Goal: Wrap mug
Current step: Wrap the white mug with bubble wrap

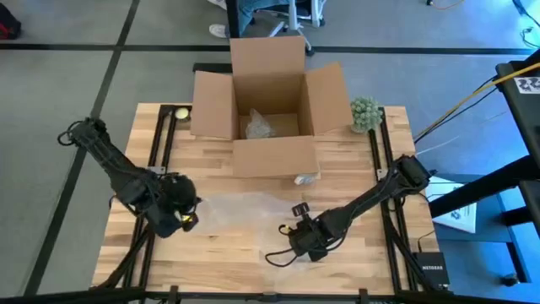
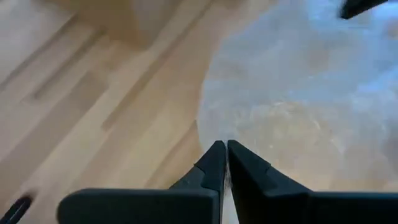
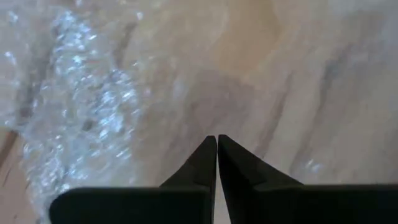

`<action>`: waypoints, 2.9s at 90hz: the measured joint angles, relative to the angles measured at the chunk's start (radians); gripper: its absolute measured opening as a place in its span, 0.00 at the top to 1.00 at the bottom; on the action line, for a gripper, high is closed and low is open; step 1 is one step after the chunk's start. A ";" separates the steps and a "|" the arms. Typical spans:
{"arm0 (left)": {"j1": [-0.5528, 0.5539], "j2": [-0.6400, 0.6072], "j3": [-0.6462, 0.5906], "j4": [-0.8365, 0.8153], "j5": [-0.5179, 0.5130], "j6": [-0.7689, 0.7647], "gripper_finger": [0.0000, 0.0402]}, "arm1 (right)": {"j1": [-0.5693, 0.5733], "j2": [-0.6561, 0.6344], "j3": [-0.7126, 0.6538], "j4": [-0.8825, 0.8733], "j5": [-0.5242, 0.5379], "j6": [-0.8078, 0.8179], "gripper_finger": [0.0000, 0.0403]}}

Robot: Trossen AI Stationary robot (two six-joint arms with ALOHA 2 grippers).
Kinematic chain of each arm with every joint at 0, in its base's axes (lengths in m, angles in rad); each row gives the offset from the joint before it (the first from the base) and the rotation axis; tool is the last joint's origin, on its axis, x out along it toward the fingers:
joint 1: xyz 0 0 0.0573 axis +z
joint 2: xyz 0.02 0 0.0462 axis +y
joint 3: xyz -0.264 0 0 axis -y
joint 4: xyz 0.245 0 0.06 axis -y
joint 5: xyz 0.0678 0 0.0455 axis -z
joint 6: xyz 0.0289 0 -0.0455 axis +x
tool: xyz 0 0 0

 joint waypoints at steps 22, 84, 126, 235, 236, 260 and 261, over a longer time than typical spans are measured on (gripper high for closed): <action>-0.038 0.000 0.000 -0.157 0.004 -0.132 1.00 | 0.000 0.000 0.094 0.001 0.039 -0.011 1.00; -0.026 0.000 0.000 -0.167 0.037 -0.122 1.00 | -0.065 0.153 0.107 0.003 -0.145 -0.154 1.00; -0.026 0.000 0.001 -0.230 0.267 -0.151 1.00 | -0.073 0.136 0.109 -0.166 -0.158 -0.038 1.00; 0.097 0.003 0.039 0.106 0.262 0.295 0.61 | -0.079 0.076 0.138 -0.244 -0.046 0.027 1.00; 0.095 0.006 0.032 0.131 0.262 0.303 0.61 | -0.079 0.074 0.140 -0.243 -0.041 0.027 1.00; 0.056 0.176 -0.207 0.359 0.223 0.242 0.61 | -0.079 0.073 0.118 -0.074 -0.081 0.108 1.00; 0.055 0.185 -0.217 0.361 0.219 0.229 0.61 | -0.079 0.074 0.115 -0.070 -0.083 0.116 1.00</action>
